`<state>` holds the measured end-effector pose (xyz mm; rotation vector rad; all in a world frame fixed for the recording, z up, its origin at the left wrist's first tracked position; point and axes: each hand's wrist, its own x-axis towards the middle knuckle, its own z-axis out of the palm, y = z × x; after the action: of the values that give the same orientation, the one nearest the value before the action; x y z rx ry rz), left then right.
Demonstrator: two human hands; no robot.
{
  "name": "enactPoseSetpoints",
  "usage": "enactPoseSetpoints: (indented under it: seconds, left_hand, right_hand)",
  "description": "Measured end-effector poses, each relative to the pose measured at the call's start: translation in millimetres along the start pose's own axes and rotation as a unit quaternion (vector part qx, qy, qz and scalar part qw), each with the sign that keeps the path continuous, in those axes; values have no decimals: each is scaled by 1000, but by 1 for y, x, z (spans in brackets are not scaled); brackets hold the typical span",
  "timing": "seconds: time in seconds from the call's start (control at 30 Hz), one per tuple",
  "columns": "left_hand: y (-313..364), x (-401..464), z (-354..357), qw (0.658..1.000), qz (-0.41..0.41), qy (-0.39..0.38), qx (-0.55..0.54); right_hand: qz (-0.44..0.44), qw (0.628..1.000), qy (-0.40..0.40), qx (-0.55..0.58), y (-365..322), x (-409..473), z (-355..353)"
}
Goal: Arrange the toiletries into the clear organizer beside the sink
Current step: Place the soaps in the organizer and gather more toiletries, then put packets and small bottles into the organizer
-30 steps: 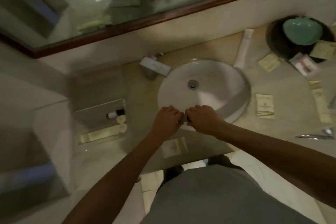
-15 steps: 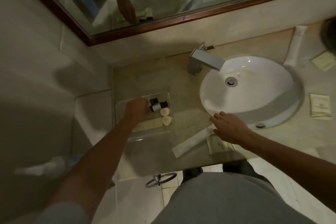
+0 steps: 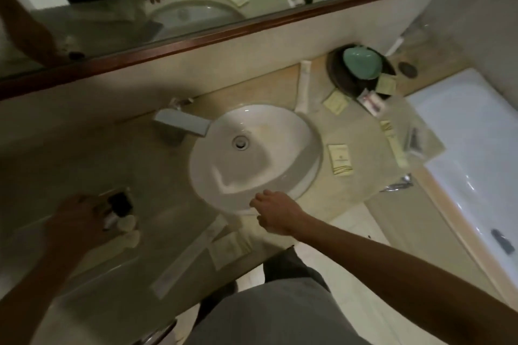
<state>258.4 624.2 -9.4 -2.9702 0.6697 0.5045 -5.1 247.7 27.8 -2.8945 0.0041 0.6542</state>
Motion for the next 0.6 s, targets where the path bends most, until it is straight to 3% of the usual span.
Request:
enactPoseSetpoints:
  seconds: [0.07,0.13,0.2,0.4,0.53,0.6]
  left_hand:
    - [45,-6,-15,995,26,96,29]
    - [109,-13,-30,977,118,178,10]
    - [176,-14,-31,957,197,211,-15]
    - [334,-9,-22,945,251,192,-80]
    - [384,-9,-20,950,251,160,-92]
    - [393,-11,-18,954,248,145,-90]
  right_hand:
    - [37,999,38,4,47,-13,-6]
    - [66,996,60,-1,101,-27,-11]
    - [89,994,61,-13,160,-43,-13]
    - [131,989,58,-37,289,-86,3]
    - [157,985,66,-30,326,-108,15]
    - [225,967,119,-8,347,-116,14]
